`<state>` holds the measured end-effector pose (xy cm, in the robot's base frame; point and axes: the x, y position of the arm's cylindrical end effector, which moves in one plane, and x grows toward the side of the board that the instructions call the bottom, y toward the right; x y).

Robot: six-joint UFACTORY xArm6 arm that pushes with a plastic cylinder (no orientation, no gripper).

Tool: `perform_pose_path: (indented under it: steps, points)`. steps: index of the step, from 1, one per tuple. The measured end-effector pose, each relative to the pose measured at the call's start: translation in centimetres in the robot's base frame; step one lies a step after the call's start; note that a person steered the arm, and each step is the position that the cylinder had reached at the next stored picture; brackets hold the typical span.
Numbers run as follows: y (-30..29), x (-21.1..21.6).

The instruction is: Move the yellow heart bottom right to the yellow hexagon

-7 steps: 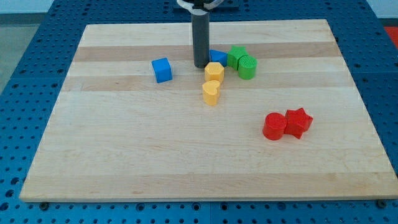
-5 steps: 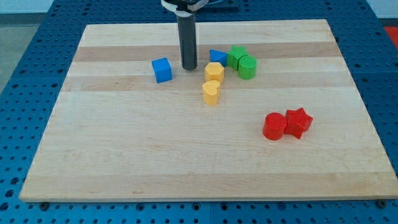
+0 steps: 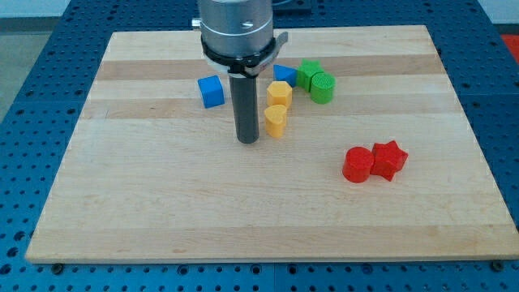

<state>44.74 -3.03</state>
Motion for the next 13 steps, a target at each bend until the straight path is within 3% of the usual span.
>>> perform_pose_path:
  steps: [6, 13]
  points:
    - [5.8, -0.4]
    - [7.2, -1.1]
